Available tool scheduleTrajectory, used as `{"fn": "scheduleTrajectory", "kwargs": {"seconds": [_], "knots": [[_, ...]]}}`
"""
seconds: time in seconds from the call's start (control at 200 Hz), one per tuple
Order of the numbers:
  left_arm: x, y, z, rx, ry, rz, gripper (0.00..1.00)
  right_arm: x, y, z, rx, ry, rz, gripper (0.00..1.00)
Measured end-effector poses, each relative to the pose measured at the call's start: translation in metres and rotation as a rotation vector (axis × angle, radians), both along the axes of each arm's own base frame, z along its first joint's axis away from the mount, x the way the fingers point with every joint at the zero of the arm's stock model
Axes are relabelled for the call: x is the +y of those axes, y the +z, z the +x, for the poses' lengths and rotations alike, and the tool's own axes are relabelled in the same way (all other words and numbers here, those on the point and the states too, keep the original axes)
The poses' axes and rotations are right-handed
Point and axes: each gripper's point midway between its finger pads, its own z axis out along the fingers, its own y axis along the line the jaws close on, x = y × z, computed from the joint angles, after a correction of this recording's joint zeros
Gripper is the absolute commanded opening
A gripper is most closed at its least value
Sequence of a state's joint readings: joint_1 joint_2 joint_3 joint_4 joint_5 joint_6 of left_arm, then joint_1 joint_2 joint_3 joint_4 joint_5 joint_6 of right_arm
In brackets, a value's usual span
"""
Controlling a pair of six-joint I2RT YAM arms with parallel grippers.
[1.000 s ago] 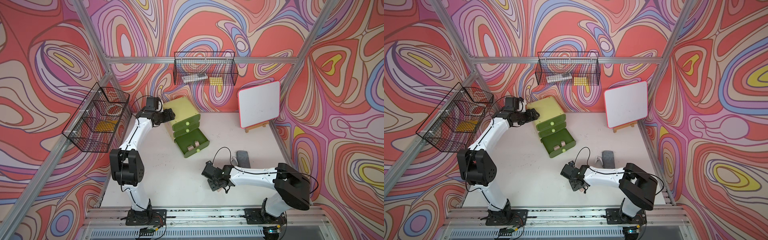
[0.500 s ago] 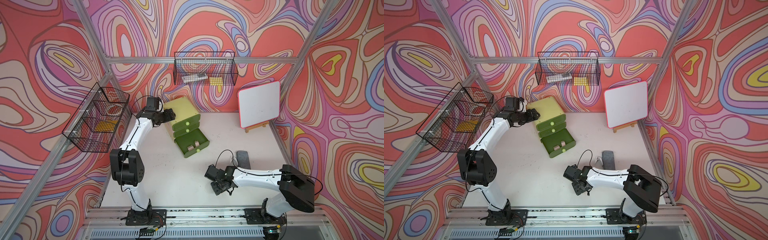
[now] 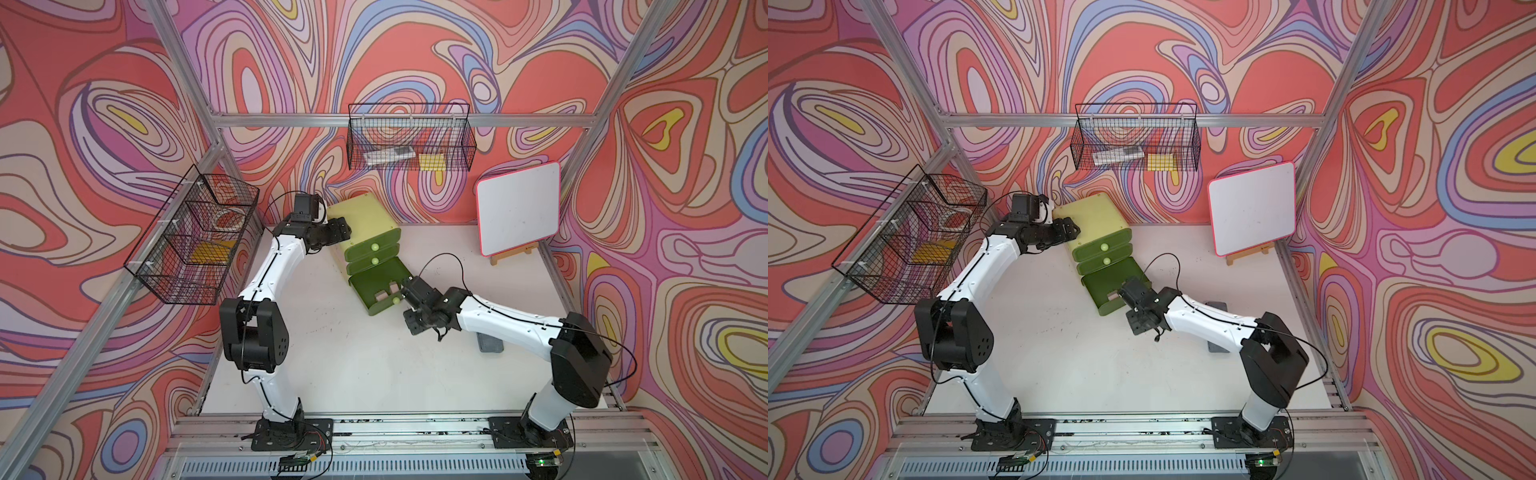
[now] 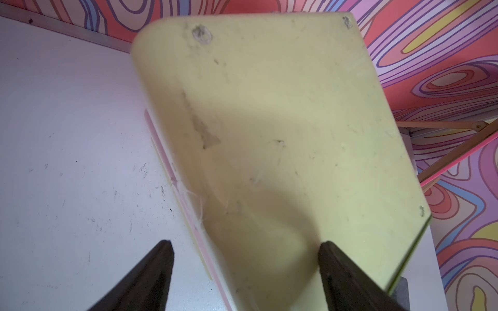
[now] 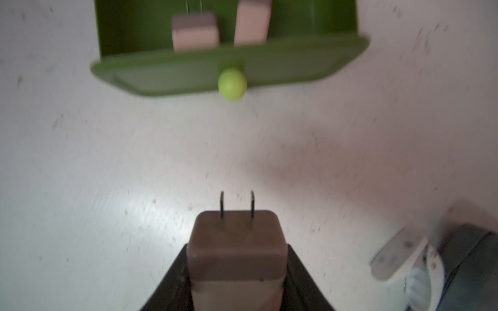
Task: Place the plugs into the drawer by color
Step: Place the plug in the drawer.
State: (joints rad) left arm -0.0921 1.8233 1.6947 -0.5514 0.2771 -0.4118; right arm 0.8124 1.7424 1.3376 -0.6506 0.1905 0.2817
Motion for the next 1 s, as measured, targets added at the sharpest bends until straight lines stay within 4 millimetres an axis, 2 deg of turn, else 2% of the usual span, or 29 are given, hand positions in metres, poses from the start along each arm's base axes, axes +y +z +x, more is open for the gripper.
{"fn": "scheduleTrajectory", "kwargs": {"seconds": [0.08, 0.15, 0.235, 0.315, 0.426, 0.581, 0.811, 1.001], "knots": [[0.001, -0.001, 0.000, 0.000, 0.002, 0.009, 0.83, 0.013, 0.015, 0.044, -0.081, 0.018, 0.013, 0.34], [0.002, 0.000, 0.000, -0.004, 0.004, 0.019, 0.84, 0.021, 0.020, 0.074, -0.125, 0.035, 0.004, 0.34], [0.003, 0.000, 0.000, -0.007, 0.005, 0.027, 0.84, 0.027, 0.015, 0.102, -0.154, 0.055, -0.013, 0.34], [0.004, 0.001, 0.000, -0.008, 0.006, 0.030, 0.84, 0.030, 0.006, 0.118, -0.161, 0.070, -0.035, 0.34], [0.004, 0.001, 0.000, -0.009, 0.007, 0.033, 0.83, 0.030, -0.011, 0.128, -0.147, 0.083, -0.065, 0.34], [0.004, 0.001, 0.000, -0.010, 0.007, 0.034, 0.84, 0.024, -0.030, 0.130, -0.113, 0.094, -0.098, 0.36], [0.007, 0.004, -0.002, -0.010, 0.015, 0.043, 0.84, 0.021, -0.034, 0.130, -0.103, 0.095, -0.110, 0.42], [0.012, 0.006, -0.006, 0.002, 0.025, 0.067, 0.84, 0.019, -0.037, 0.130, -0.098, 0.095, -0.117, 0.51]]}}
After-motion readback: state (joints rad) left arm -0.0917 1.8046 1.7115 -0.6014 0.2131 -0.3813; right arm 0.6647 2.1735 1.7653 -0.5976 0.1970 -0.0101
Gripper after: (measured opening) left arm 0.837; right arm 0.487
